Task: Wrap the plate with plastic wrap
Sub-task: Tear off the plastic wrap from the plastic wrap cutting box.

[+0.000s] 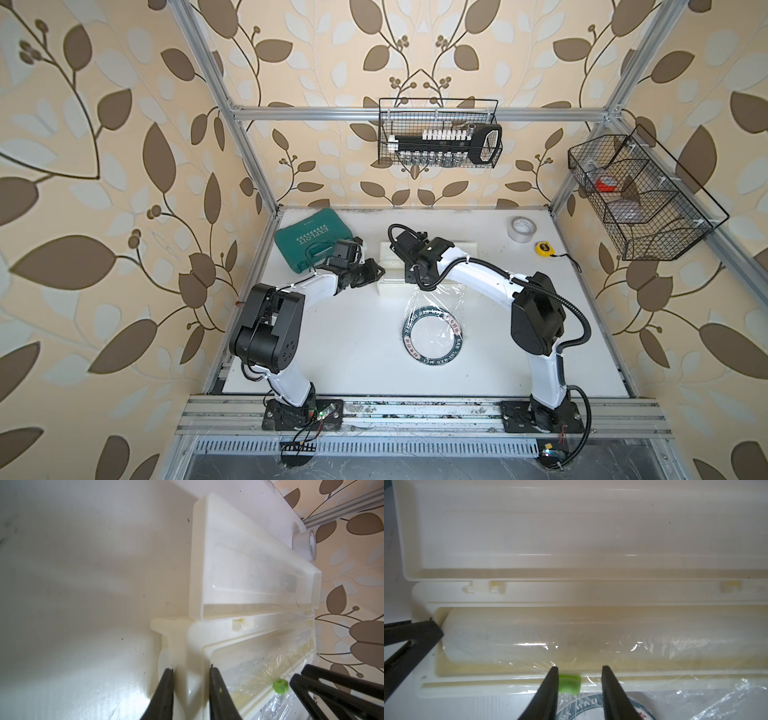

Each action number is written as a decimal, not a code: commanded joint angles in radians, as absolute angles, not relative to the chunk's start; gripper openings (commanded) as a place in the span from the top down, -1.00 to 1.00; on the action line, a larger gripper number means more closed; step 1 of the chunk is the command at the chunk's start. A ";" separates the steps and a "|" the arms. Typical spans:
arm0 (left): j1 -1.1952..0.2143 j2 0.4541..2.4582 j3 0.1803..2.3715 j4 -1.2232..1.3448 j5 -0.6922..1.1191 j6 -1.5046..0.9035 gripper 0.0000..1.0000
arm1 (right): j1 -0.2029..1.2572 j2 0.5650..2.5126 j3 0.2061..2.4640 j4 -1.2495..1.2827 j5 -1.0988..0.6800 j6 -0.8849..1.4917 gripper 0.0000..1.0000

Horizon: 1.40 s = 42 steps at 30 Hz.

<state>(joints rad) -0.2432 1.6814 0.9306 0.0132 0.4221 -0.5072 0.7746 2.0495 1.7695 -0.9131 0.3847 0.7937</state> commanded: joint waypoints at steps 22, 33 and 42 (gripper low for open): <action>-0.249 1.729 0.850 -0.248 0.268 -0.474 0.99 | 0.801 2.128 1.778 -0.914 0.390 0.820 0.38; -0.249 1.730 0.847 -0.256 0.244 -0.477 0.99 | 0.798 2.104 1.751 -0.905 0.412 0.827 0.53; -0.230 1.733 0.838 -0.291 0.185 -0.512 1.00 | 0.723 1.973 1.585 -0.865 0.427 0.763 0.80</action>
